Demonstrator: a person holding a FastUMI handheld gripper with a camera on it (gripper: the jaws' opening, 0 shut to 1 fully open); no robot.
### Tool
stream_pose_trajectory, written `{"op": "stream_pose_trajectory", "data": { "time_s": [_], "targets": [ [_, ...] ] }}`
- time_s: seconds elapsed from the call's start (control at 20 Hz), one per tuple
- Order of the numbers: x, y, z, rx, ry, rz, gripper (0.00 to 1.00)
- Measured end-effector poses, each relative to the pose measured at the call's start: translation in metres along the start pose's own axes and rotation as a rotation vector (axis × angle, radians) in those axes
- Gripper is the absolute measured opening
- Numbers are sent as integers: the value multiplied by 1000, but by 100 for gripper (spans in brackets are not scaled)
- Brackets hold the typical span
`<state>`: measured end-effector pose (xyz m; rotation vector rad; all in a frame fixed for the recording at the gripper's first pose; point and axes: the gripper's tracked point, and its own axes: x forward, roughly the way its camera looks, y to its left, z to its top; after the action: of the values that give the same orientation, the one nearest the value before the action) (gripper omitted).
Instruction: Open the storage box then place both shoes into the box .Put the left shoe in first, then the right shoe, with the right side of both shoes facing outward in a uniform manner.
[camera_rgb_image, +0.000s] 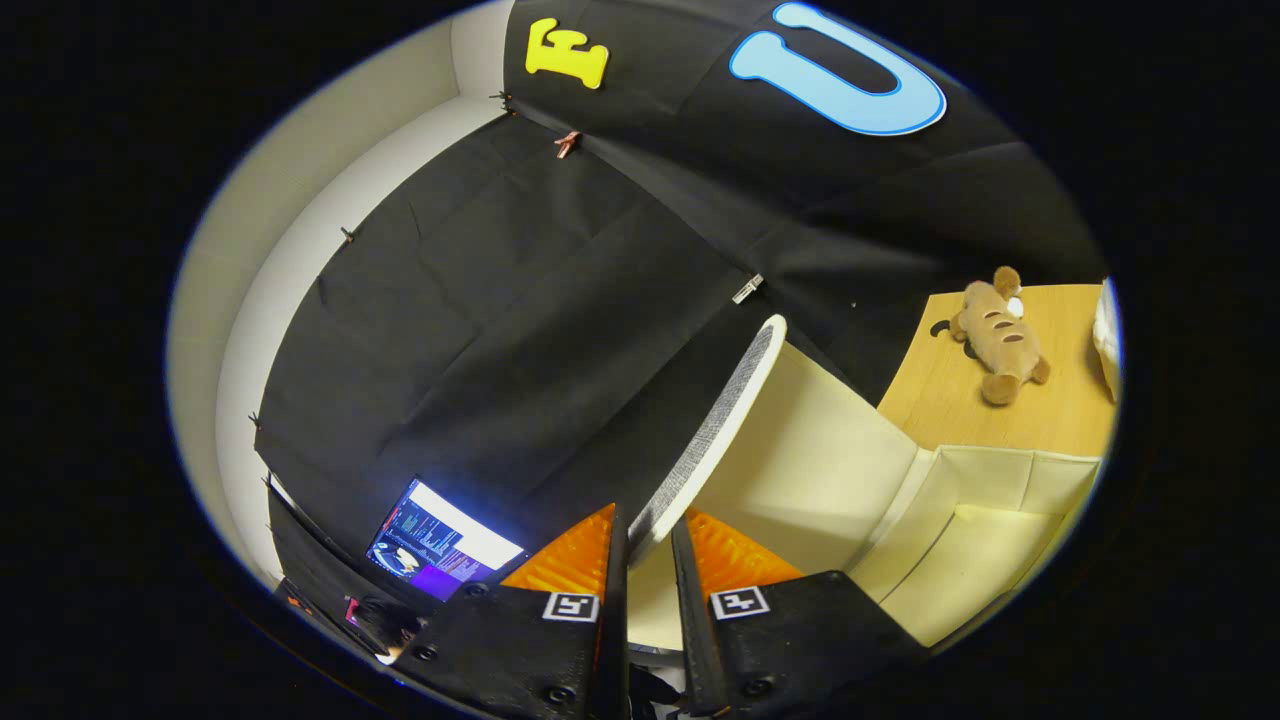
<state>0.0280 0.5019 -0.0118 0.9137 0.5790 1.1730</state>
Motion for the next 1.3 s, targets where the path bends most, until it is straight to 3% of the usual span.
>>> {"op": "stream_pose_trajectory", "data": {
  "time_s": [0.2, 0.25, 0.45, 0.95, 1.3],
  "targets": [
    [-2, -8, -3, -18, 9, -29, 59],
    [-3, -11, -4, -28, 12, -42, 72],
    [-11, -20, -6, -70, 21, -85, 93],
    [-68, -42, -6, -276, 9, -273, 97],
    [-162, -70, 3, -453, -30, -506, 98]
  ]
}}
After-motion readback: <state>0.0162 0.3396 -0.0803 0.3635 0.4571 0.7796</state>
